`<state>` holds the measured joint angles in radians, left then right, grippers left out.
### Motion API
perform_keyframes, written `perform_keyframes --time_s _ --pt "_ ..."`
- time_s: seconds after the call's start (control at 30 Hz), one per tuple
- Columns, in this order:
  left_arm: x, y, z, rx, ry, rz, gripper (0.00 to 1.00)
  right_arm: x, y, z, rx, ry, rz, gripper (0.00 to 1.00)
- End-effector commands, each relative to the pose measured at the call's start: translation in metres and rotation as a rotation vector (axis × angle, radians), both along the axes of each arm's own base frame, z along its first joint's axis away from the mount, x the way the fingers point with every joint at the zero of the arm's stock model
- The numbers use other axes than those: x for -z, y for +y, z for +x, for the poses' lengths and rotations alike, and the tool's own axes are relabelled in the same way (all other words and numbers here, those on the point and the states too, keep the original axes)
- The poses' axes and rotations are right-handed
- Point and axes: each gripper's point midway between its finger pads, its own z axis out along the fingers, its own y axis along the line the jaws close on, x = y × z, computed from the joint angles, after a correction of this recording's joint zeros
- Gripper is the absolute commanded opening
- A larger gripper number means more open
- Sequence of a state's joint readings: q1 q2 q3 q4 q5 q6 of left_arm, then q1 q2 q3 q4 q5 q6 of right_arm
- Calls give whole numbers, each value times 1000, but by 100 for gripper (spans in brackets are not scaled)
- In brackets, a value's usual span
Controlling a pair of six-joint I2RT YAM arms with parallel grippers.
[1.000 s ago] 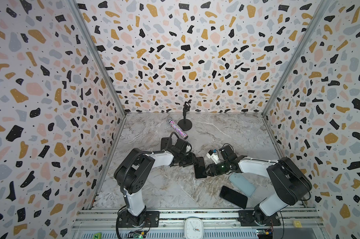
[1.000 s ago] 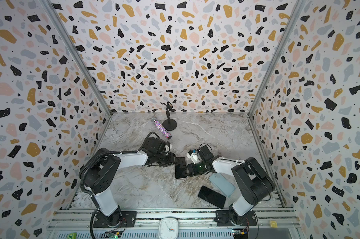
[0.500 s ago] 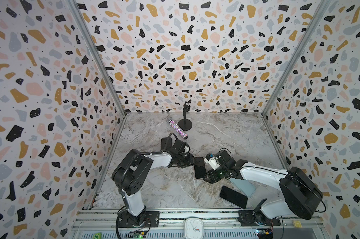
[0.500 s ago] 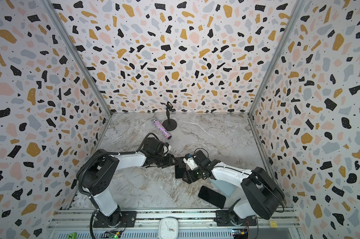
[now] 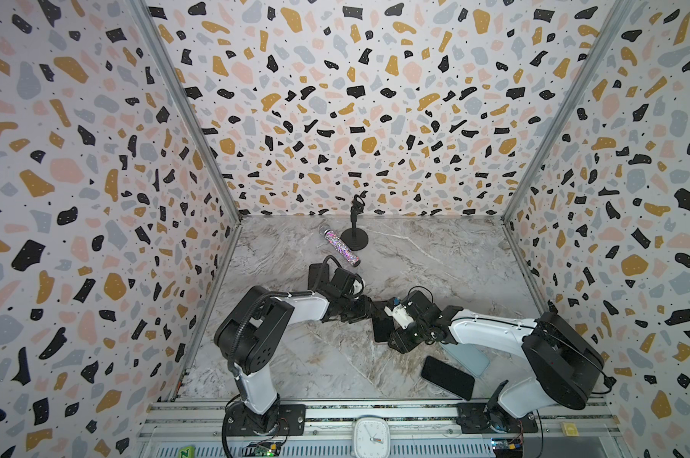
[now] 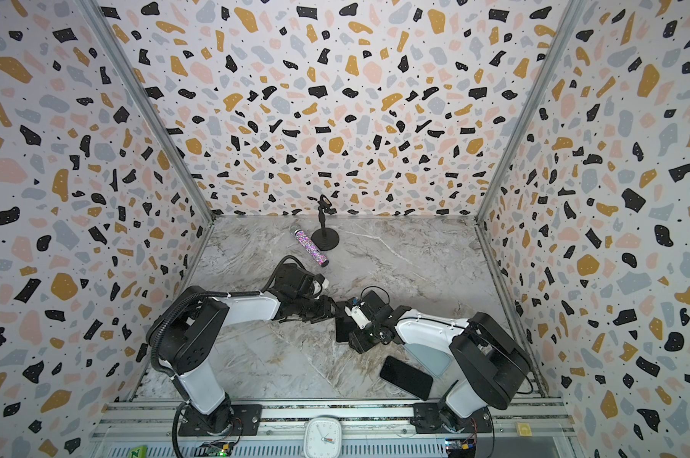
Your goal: Put the phone into the phone case
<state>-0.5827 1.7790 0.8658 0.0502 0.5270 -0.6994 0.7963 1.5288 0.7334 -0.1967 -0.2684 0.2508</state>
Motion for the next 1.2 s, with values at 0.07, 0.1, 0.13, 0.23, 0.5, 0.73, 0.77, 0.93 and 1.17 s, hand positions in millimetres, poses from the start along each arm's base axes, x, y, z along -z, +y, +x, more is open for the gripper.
perform_keyframes --time_s 0.07,0.1,0.13,0.23,0.5,0.73,0.77,0.93,1.17 --pt "8 1 -9 4 31 -8 49 -6 10 6 -20 -16 11 51" --pt "8 0 -10 5 33 -8 49 -6 10 6 -21 -16 12 50" --pt "8 0 -10 7 31 -9 49 -6 11 6 -23 -14 12 49" --pt "10 -2 -12 12 34 -11 48 -6 13 7 -24 -9 16 47" --pt "15 -5 -19 17 47 -19 48 -5 19 8 -33 0 26 40" --pt "15 -7 -28 19 52 -30 47 -5 21 11 -33 3 25 36" --pt "15 -7 -29 19 54 -32 47 -5 22 11 -34 2 26 35" --pt "15 -2 -37 18 50 -23 47 -5 23 12 -23 3 29 33" --pt "14 13 -51 40 49 28 46 -11 22 8 1 16 59 32"
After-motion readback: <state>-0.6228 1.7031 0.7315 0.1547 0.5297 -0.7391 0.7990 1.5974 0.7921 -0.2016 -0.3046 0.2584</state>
